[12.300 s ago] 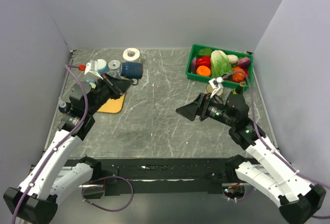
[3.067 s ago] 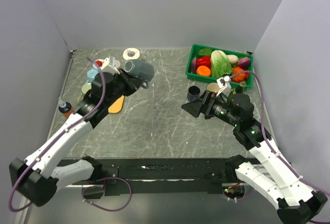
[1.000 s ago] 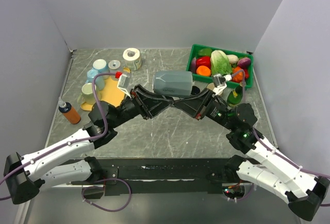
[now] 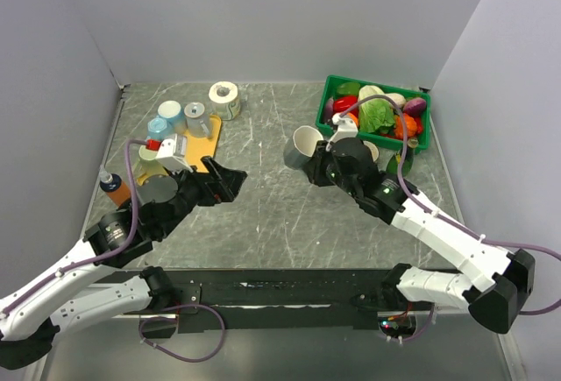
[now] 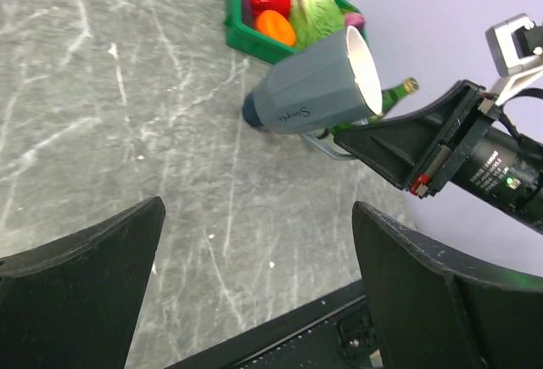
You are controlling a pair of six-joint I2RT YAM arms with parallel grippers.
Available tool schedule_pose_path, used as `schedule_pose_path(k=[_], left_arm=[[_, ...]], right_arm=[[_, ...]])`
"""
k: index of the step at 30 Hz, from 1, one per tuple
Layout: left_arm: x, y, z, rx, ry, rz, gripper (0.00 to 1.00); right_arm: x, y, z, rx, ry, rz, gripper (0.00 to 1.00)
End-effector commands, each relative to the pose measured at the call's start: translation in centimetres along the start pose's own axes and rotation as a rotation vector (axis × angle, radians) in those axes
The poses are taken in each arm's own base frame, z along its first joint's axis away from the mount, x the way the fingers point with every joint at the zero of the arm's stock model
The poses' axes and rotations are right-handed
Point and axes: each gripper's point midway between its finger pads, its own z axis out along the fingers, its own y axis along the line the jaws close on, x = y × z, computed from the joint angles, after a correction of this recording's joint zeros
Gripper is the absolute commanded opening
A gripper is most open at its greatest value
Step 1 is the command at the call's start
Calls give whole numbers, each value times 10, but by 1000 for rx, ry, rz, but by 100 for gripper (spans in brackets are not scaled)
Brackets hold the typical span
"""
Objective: Turn the mug right side up
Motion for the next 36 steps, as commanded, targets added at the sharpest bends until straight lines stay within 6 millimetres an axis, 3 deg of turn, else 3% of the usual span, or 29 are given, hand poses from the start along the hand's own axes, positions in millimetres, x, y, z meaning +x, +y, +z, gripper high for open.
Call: schedule_pose_path(k=[1,3,11,19,24,36], left_arm=[[-14,9,-6,-45,-50,21,96],[-13,14,-6,-59,-57,39,96],[-4,18,-3,-54,-40,69,96],[12,19,-1,-27,-4,38,96],[16,19,-5,-10,4,14,96],[35,25,-9,11,53,-24,96]], right_arm=[[-64,20,-5,16,-207,-2,0],[-59,19,5,44,-184,-13,0],[-75,6,38,208,-170,-69,0],[-50,-7,86,281,-63,-26,0],[-32,-26,112,337,-17,15,0],[-2,-53,149,404,60,62,0]])
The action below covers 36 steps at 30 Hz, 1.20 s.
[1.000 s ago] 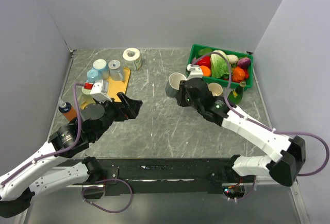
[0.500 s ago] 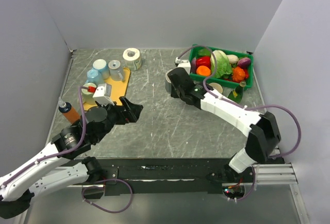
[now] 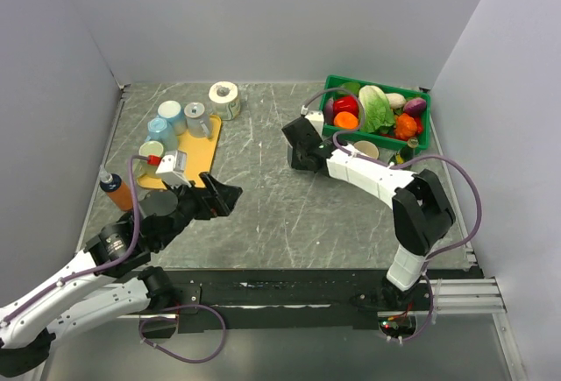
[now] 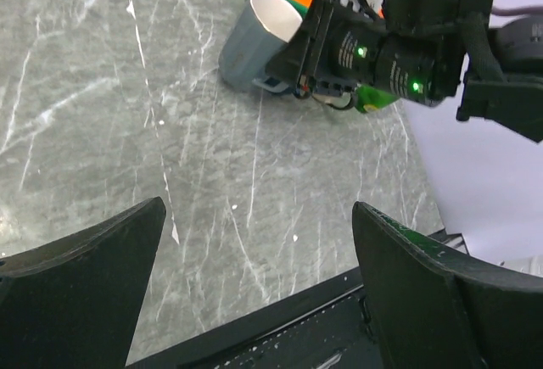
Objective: Turn the mug right side up
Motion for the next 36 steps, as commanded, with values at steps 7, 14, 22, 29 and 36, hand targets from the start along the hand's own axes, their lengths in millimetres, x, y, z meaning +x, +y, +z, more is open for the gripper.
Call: schedule_pose_path(k=[7,14,22,29,36], left_arm=[[3,-1,-4,-1,24,-32,96],[5,4,-3,-19,18,-42,96],[8,13,1,-83,30,-34,96],[6,21,10,-160,27,6,96],[-10,33,28,-326,13,159,96]], right_arm=[[-46,20,13,-34,-147,130,0],[-37,16,33,5,-143,113,0],[-32,13,36,2,-145,110,43],[-37,12,17,-70,-206,140,95],[-58,16,-37,-205,-253,151,100]])
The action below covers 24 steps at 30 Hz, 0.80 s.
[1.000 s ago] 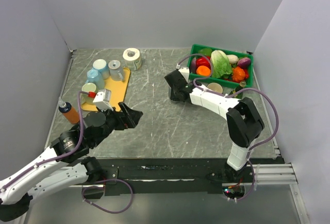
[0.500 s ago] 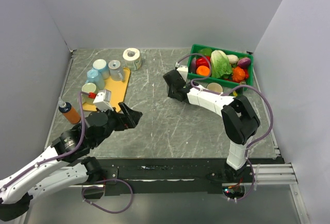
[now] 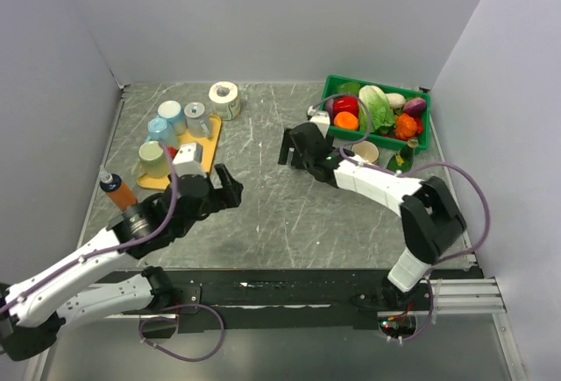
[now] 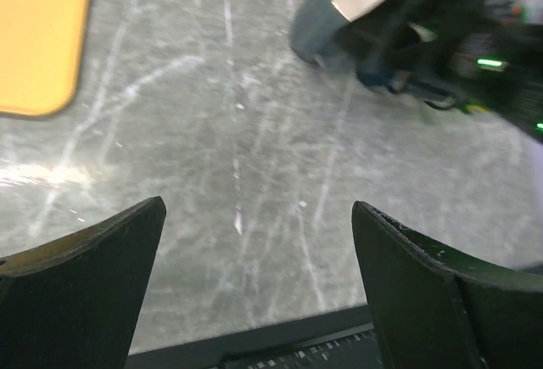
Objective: Turn the mug right side up
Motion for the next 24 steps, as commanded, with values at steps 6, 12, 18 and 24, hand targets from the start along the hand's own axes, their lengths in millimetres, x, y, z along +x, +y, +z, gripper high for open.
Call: schedule_pose_path(k=[6,12,18,24], left_arm=[[-41,20,44,-241,12,185,96],[-58,48,78,-333,110,344,96],[-85,84,89,-386,116,447,96],[-99,114,100,-216,-71,503,96]], right_arm=[[-58,18,-92,-236,-123,51,100],[-34,9,-129,-356,-93,66,100],[-10,0,-143,-420,-66,90,100],[3,0,-149,-466,-43,96,99]])
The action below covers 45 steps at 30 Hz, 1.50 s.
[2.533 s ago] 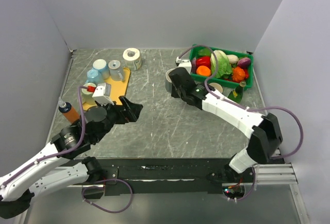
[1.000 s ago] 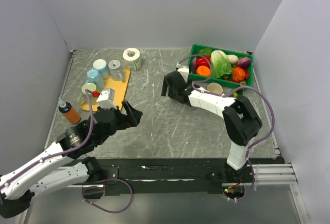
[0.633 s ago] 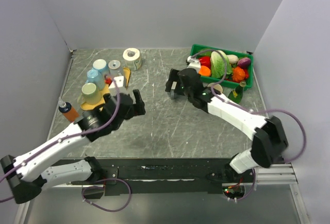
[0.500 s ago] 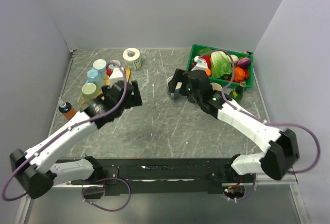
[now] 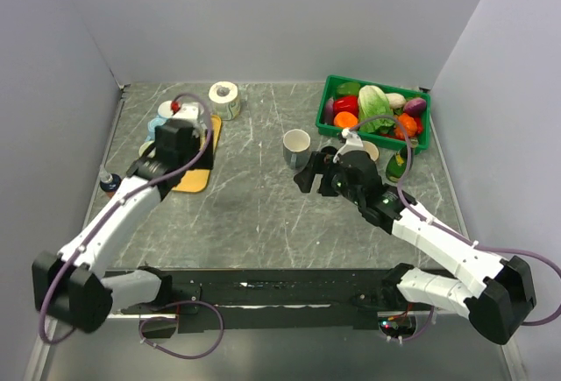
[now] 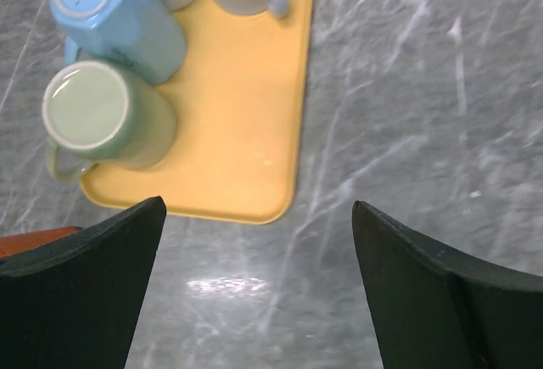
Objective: Turn the mug right side up
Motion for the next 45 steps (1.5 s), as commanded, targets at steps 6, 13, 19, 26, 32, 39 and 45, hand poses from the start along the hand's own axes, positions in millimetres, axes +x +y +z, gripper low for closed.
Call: schedule_pose_path(k=[6,13,19,26,32,39,45], left_arm=[[4,52,43,68,-54,-122,96],[15,79,74,31,-24,-137,96],[1,119,78,-156,-91,-110,96],[13,147,89,-209,-71,-171,96],[39,168,99,-278,-38,-179,96],[40,176,108,-204,-48,-227,96],[40,167,115,-114,-33,-225,96]], right_arm=[[16,9,-19,-140,-4,28,99],[31,7,-26,-186,9,38,99],[37,3,-18,-176,19,20,99],[44,9,-7,-206,59,32,98],[45,2,-2,-170,64,-5,98],[49,-1,1,-165,73,-20,98],[50,-3,3,-155,77,-22,98]])
